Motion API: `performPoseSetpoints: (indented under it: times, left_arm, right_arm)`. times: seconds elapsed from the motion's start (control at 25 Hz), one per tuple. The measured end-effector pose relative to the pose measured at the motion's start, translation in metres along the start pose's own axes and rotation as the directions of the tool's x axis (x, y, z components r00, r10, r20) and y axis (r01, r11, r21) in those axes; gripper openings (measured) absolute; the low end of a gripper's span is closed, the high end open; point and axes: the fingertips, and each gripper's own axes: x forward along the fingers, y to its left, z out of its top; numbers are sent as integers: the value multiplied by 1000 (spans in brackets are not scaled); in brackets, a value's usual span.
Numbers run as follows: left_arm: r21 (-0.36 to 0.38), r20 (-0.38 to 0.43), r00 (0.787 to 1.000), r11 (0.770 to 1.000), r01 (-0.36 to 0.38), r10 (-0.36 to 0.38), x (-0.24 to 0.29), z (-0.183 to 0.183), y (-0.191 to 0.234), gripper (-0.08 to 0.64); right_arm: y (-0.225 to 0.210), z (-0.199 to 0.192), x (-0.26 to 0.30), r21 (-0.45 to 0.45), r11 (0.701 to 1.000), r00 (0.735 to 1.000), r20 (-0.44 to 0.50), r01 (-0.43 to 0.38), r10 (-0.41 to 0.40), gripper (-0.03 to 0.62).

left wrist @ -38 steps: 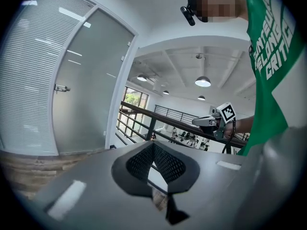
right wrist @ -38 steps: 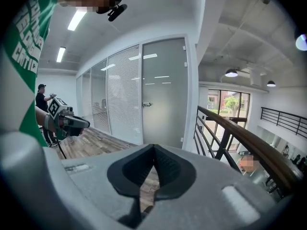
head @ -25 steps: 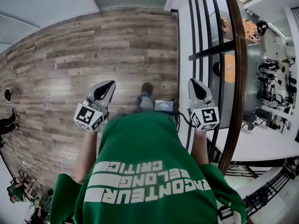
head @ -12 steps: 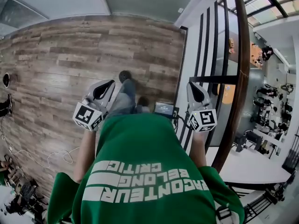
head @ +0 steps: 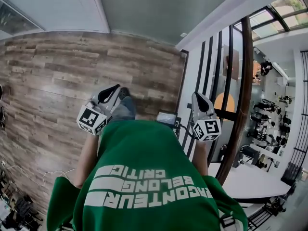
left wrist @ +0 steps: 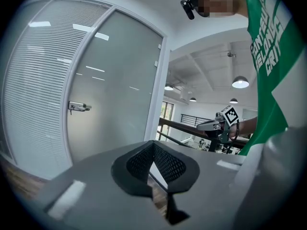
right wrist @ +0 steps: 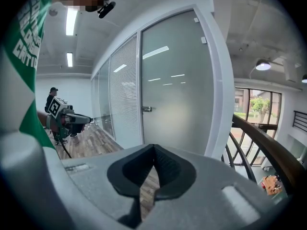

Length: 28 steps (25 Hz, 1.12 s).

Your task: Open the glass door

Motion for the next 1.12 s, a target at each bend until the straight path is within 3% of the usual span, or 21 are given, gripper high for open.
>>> performPoseSetpoints:
  times: [0.32, 0.64, 0.88, 1.12]
  left_arm:
    - [-9, -11, 1000, 1000, -6, 6, 36, 20, 83, 15]
    - [-40, -10, 996, 995, -90, 89, 48, 27, 128, 15]
    - [-73, -18, 978, 976, -207, 207, 69, 19, 150, 15]
    - [-78, -35, 938, 934, -348, 346, 98, 28, 180, 15]
  right_arm:
    - [-5, 32, 88, -17, 1000, 999, -34, -15, 15, -6]
    - [-20, 52, 142, -36, 997, 996, -61, -63, 61, -6]
    - [-41, 60, 219, -111, 968, 971, -98, -227, 217, -6]
    - [-81, 85, 298, -180, 913, 928, -139, -366, 345, -6]
